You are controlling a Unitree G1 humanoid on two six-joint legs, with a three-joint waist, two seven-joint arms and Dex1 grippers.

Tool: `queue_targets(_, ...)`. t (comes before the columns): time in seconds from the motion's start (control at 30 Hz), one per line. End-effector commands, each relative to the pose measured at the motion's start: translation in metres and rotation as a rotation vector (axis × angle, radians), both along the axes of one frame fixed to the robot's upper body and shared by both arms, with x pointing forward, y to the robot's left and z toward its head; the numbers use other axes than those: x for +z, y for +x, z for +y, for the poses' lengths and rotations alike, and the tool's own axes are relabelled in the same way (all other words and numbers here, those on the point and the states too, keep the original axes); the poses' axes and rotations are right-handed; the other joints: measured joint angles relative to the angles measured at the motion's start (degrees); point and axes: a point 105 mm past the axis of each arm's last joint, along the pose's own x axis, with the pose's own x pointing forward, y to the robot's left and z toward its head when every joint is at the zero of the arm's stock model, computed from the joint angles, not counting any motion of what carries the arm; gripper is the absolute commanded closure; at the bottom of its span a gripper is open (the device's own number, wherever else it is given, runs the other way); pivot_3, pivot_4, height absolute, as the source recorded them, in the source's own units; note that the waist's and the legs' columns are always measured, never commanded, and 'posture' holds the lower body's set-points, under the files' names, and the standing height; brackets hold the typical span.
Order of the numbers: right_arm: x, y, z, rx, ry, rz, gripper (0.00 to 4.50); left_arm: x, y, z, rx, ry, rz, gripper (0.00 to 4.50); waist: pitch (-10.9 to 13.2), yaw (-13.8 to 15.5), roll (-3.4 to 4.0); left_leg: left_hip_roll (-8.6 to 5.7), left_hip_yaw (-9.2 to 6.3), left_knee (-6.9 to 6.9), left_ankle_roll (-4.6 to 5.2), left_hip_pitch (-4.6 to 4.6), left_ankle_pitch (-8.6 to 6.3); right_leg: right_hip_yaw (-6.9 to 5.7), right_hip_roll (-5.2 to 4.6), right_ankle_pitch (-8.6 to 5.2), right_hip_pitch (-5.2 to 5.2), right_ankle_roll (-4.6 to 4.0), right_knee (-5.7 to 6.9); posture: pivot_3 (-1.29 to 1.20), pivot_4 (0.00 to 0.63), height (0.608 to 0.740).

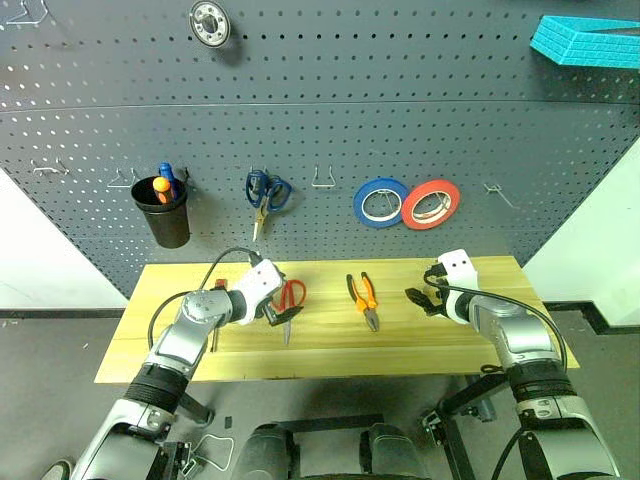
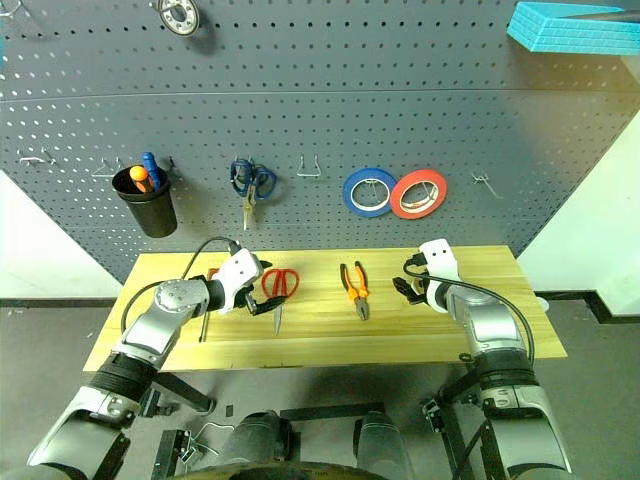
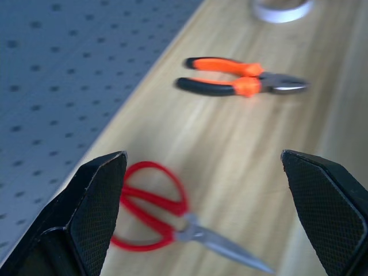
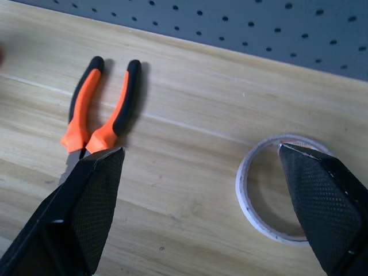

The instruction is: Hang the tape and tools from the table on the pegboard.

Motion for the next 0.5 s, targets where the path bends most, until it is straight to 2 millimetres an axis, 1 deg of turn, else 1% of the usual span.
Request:
queue_targets(0.03,0.015,0.009,0.001,-0.002,0.009,-0.051,0.04,0.012,0.005,0.000,-0.001,0.004,-0.046,0.00,0.00,0.00,0.00,0.00,0.00,0.00,0.00,0.01,0.00,0.00,0.00,0.00,0.01,0.00,0.00,0.11,0.000,0.716)
queue_targets(0.13,0.015,0.009,0.001,-0.003,0.009,-0.051,0.04,0.014,0.006,0.001,0.004,0.002,-0.048,0.00,0.00,0.00,0.00,0.00,0.00,0.00,0.00,0.01,0.00,0.00,0.00,0.00,0.01,0.00,0.00,0.11,0.000,0.716)
queue_targets(0.23,0.014,0.012,0.005,0.001,0.016,-0.051,0.04,0.016,0.010,0.002,0.028,0.004,-0.070,0.00,0.00,0.00,0.00,0.00,-0.01,0.00,0.00,0.01,0.00,0.00,0.00,0.00,0.01,0.00,0.00,0.11,0.000,0.716)
queue_targets(0.3,0.008,0.018,0.010,-0.006,0.026,-0.039,0.04,0.014,0.011,0.002,0.039,0.004,-0.074,0.00,0.00,-0.14,0.00,0.00,0.00,0.00,0.00,0.03,0.00,0.00,0.00,0.00,0.02,0.00,0.01,0.11,0.000,0.716)
queue_targets(0.37,0.002,0.023,0.009,-0.034,0.018,-0.019,0.04,0.011,0.008,0.002,0.038,0.017,-0.075,0.00,-0.01,-0.19,0.01,0.00,0.00,0.00,0.00,0.06,0.00,0.00,0.01,0.01,0.03,0.00,0.03,0.12,0.000,0.716)
queue_targets(0.43,0.002,0.028,0.008,-0.056,0.017,-0.015,0.04,0.015,0.003,-0.001,0.036,-0.008,-0.071,0.00,0.01,-0.08,0.01,0.00,-0.01,0.00,0.00,0.07,0.00,0.00,0.01,0.01,0.03,0.00,0.06,0.12,0.026,0.716)
queue_targets(0.47,0.002,0.031,0.008,-0.063,0.014,-0.014,0.04,0.017,0.001,-0.002,0.033,-0.016,-0.072,0.00,0.01,-0.08,0.01,0.00,-0.01,0.00,0.00,0.06,0.00,0.00,0.01,0.00,0.03,0.00,0.05,0.12,0.026,0.716)
queue_targets(0.5,0.003,0.033,0.007,-0.066,0.010,-0.013,0.04,0.020,-0.002,-0.004,0.025,-0.024,-0.073,0.00,0.13,-0.07,-0.01,0.00,-0.01,0.00,0.00,0.05,0.00,0.00,0.00,0.00,0.03,0.01,0.04,0.12,0.053,0.716)
